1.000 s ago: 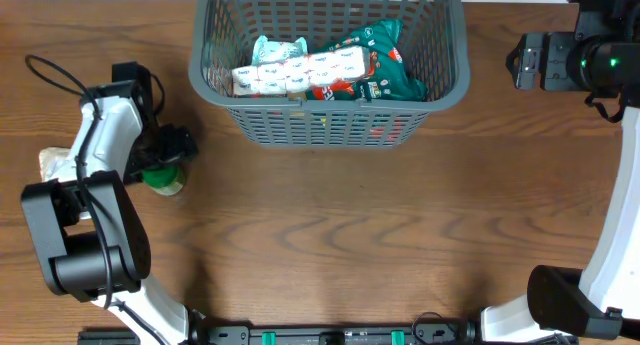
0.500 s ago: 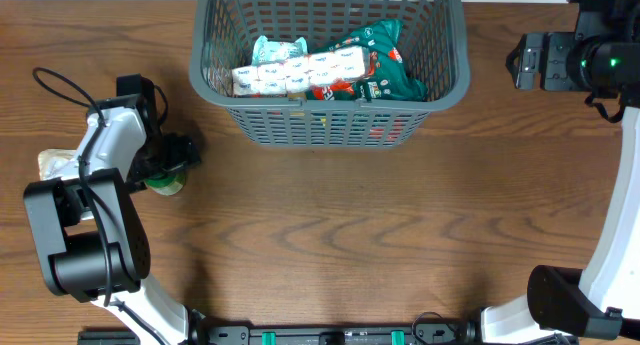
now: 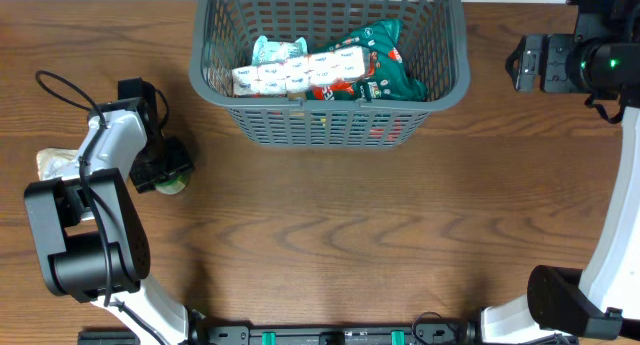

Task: Pack container
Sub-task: 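Move the left gripper down to the green-capped Knorr jar and grasp it, then carry the Knorr jar over the basket and release it inside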

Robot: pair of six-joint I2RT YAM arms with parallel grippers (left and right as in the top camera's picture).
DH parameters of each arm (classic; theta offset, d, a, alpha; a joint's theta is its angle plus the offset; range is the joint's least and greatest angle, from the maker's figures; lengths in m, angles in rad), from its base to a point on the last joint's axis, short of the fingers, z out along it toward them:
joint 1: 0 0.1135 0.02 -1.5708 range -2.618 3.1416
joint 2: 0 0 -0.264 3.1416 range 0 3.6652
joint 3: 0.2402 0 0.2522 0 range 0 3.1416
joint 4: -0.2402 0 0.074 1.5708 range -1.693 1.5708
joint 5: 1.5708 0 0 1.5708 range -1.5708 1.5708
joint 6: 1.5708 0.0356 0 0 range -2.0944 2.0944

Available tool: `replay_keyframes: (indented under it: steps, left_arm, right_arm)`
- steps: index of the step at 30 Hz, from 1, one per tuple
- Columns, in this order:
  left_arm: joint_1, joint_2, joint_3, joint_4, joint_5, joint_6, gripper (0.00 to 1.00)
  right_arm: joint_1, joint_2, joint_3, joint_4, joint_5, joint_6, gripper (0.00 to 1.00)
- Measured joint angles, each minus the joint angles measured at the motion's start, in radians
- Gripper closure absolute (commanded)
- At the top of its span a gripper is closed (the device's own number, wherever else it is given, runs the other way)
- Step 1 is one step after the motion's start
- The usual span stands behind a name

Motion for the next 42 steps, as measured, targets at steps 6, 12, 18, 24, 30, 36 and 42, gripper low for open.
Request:
replay_keyframes:
  steps: [6,12,18,24,30,36,42]
  left_arm:
    - [0.000,-0.002,0.057,-0.152,-0.001,0.000,0.94]
    - [0.000,-0.081,0.315,-0.344,-0.002,-0.011,0.94]
    - [-0.010,-0.233,0.649,-0.396,-0.005,-0.031,0.94]
    - [-0.167,-0.303,0.845,-0.344,-0.015,0.130,0.94]
    - [-0.406,-0.268,0.854,-0.163,-0.002,0.525,0.94]
    - [-0.478,-0.161,0.854,0.081,0.000,0.779,0.94]
    - [-0.467,0.040,0.854,0.132,-0.004,0.805,0.94]
  right_arm:
    - [0.000,0.000,0.000,0.000,0.000,0.000,0.01]
    - [0.000,0.000,0.000,0.000,-0.002,0.000,0.01]
    - [0.000,0.000,0.000,0.000,-0.002,0.000,0.01]
    - [0.000,0.000,0.000,0.000,-0.002,0.000,0.01]
    - [0.000,0.000,-0.001,-0.001,-0.002,0.000,0.01]
    - [0.000,0.000,-0.001,-0.002,-0.002,0.000,0.01]
    - [0.000,0.000,-0.001,-0.012,-0.002,0.000,0.01]
